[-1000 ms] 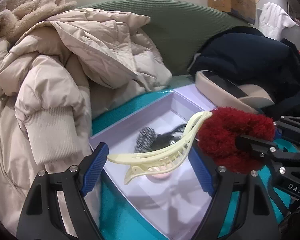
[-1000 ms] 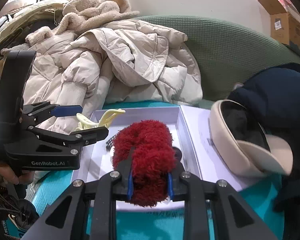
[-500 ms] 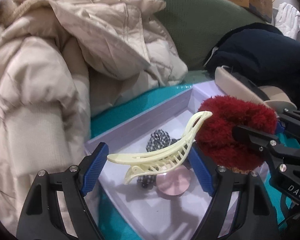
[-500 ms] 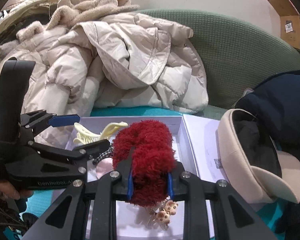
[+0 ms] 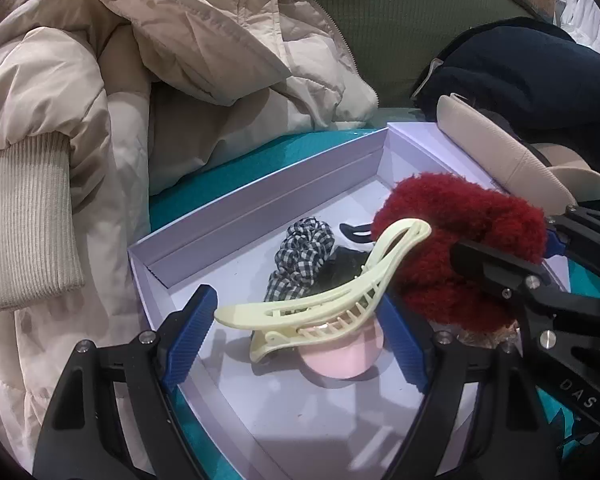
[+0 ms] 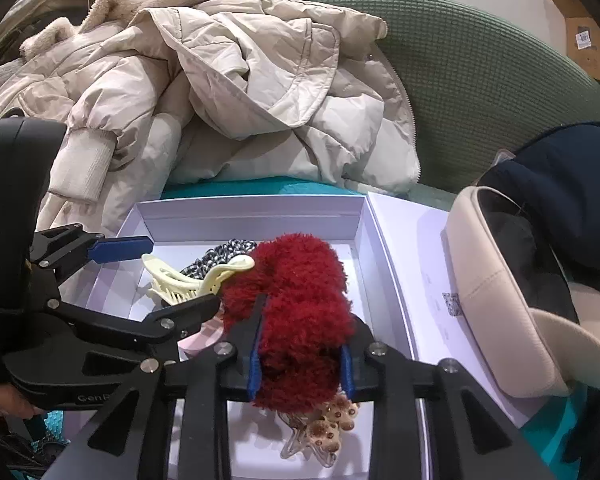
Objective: Organize objects
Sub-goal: 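Lower and open the left tool on the cream clip while the right tool releases the scrunchie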
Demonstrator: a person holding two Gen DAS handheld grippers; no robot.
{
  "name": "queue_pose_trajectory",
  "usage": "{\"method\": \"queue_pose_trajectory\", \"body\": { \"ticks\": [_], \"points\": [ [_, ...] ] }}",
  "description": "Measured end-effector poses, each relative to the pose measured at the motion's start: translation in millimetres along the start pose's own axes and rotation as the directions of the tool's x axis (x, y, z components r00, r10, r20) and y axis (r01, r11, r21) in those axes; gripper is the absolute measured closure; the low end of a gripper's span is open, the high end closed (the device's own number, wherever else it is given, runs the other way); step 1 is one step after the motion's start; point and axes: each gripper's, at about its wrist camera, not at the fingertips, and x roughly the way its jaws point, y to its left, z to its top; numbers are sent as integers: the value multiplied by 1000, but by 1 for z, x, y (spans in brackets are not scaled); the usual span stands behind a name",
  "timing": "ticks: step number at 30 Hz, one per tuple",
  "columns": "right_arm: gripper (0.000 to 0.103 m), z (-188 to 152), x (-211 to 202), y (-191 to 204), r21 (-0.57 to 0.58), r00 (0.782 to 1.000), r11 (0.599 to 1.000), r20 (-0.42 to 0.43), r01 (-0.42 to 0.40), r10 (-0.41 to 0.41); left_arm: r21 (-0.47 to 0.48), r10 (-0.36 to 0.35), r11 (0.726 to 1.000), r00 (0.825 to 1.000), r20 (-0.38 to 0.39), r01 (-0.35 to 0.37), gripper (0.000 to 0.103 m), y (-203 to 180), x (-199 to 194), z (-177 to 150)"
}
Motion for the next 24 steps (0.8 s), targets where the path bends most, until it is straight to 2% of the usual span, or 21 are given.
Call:
{"method": "queue_pose_trajectory", "body": {
  "ticks": [7, 11, 16, 20, 24],
  "points": [
    [59, -2, -3, 0, 12, 1000, 1000, -22, 8, -8, 12, 42, 999, 998, -39, -41, 22, -3, 1, -3],
    [53, -2, -6, -2, 26, 999, 999, -45, 31, -30, 14, 42, 999, 998, -44, -41, 22, -3, -4, -5],
    [49, -2, -19, -3, 33, 998, 998, -44, 49, -47, 18, 47, 999, 998, -30, -47, 22, -3, -18, -4],
    [40, 1, -32, -3, 45, 997, 997, -46, 66, -64, 20, 44, 999, 999, -19, -44, 22, -3, -32, -2],
    [40, 0, -45, -7, 66, 993, 993, -67, 102, -98, 30, 41, 999, 999, 7, -41, 22, -6, -53, 1]
  ]
}}
